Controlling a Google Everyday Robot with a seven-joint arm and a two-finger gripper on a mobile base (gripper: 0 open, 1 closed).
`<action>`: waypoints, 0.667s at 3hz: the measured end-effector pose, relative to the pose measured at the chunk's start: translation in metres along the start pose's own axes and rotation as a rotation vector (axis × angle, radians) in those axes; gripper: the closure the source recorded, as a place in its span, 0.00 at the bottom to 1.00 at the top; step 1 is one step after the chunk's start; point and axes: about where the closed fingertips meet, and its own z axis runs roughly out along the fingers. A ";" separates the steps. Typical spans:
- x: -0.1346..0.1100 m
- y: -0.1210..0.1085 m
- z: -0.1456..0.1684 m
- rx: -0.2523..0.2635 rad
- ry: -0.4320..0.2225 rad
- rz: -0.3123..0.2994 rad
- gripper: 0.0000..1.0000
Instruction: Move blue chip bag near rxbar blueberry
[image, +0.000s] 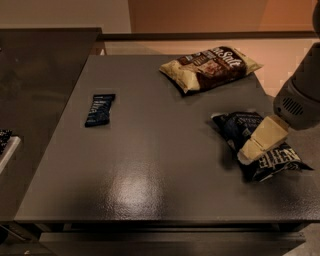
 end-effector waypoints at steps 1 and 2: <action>-0.002 -0.001 0.014 -0.018 0.029 0.028 0.00; -0.004 -0.003 0.025 -0.023 0.051 0.045 0.17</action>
Offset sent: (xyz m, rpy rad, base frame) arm 0.0087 -0.0018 -0.0362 -0.0110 0.0982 -0.0635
